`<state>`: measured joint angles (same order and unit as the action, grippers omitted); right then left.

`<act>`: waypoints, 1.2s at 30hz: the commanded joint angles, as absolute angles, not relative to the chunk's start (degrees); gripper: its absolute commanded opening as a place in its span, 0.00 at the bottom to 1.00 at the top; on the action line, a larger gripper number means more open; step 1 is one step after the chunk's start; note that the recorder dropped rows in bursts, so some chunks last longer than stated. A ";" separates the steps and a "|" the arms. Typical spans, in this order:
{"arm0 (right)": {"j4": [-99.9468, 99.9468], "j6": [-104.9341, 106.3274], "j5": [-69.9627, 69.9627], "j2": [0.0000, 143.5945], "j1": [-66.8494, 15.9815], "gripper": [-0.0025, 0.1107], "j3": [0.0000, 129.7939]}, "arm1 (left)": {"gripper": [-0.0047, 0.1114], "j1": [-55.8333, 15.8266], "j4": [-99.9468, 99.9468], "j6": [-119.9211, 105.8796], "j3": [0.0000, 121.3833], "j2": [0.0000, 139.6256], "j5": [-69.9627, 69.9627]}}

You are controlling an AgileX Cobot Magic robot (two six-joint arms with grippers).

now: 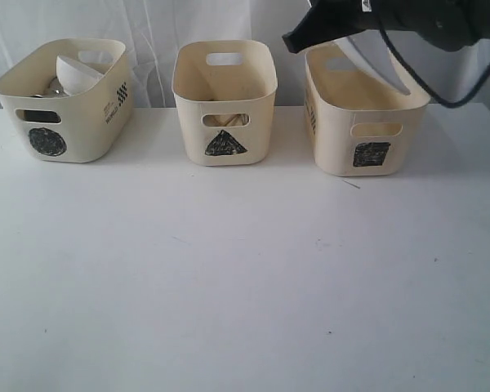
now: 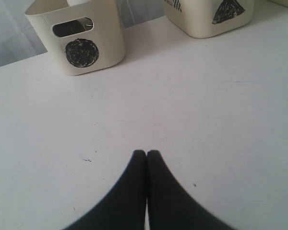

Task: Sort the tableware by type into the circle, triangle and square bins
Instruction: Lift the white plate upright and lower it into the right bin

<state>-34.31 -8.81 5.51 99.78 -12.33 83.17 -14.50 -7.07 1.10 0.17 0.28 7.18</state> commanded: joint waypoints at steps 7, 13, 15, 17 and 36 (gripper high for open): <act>-31.86 -7.67 0.73 112.52 -10.22 0.02 90.82 | 0.04 -14.80 -6.88 1.08 0.00 0.00 7.51; -31.02 -7.89 3.35 111.34 -9.20 0.37 90.71 | 0.04 -14.80 -6.88 1.08 0.00 0.00 7.51; -31.02 -7.89 4.00 109.85 -9.20 0.37 90.63 | 0.04 -14.80 -6.88 1.08 0.00 0.00 7.51; -31.02 -7.89 3.72 108.61 -9.20 0.37 90.63 | 0.04 -14.80 -6.88 1.08 0.00 0.00 7.51; -26.97 -13.01 -3.33 75.70 -6.67 0.02 53.01 | 0.04 -14.80 -6.88 1.08 0.00 0.00 7.51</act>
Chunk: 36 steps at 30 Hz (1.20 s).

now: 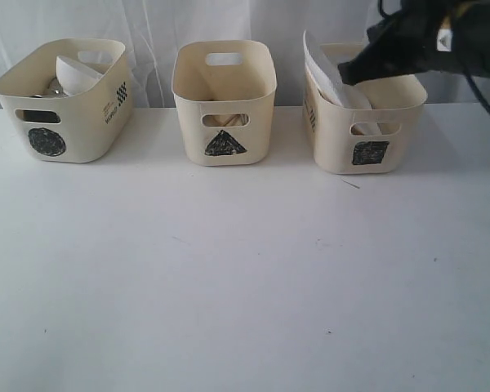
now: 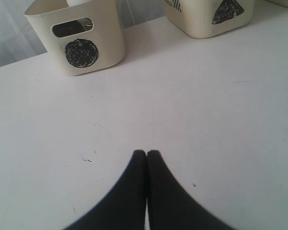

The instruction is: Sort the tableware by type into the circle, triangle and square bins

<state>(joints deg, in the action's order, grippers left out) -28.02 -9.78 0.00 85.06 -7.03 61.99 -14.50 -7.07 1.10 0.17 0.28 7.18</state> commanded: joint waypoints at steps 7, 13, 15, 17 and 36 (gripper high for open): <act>-18.96 -15.03 -3.82 58.55 -6.67 0.02 35.07 | 0.04 -14.80 -6.88 1.08 0.00 0.00 7.51; -18.86 -15.74 -2.49 48.89 -6.67 0.02 24.76 | 0.04 -14.80 -6.88 1.08 0.00 0.00 7.51; -18.86 -15.74 -2.13 46.76 -6.67 0.02 22.51 | 0.04 -14.80 -6.88 1.08 0.00 0.00 7.51; -18.86 -15.74 -0.50 45.36 -6.67 0.02 21.68 | 0.04 -14.80 -6.88 1.08 0.00 0.00 7.51; -18.98 -12.74 3.82 24.48 -8.02 0.02 9.73 | 0.04 -14.80 -6.88 1.08 0.00 0.00 7.51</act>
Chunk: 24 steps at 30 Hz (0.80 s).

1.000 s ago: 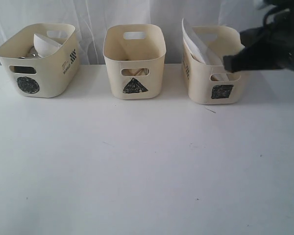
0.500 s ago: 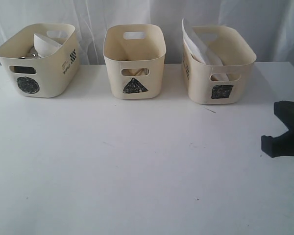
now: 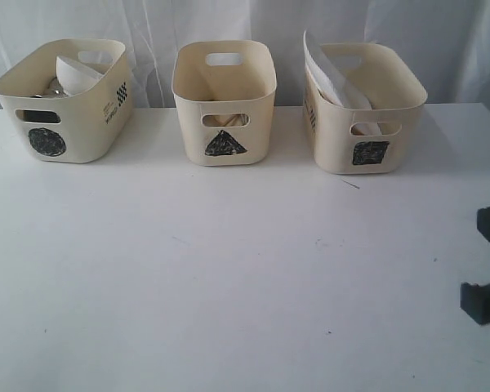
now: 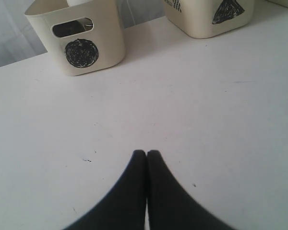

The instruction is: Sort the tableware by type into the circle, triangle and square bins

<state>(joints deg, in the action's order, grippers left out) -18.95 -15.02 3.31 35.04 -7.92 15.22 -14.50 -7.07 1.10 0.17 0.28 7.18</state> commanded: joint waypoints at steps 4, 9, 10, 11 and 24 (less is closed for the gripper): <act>-18.98 -12.04 6.25 12.14 -8.02 0.02 4.80 | 0.04 -14.80 -6.88 1.08 0.00 0.00 7.51; -18.98 -11.94 9.59 2.29 -8.02 0.02 0.86 | 0.04 -14.80 -6.88 1.08 0.00 0.00 7.51; -18.98 -11.94 10.57 1.24 -8.02 0.02 0.50 | 0.04 -14.80 -6.88 1.08 0.00 0.00 7.51; -18.98 -11.94 11.77 0.22 -8.02 0.02 0.17 | 0.04 -14.80 -6.88 1.08 0.00 0.00 7.51; -7.35 3.03 16.30 0.00 -8.02 0.02 0.00 | 0.04 -14.80 -6.88 1.08 0.00 0.00 7.51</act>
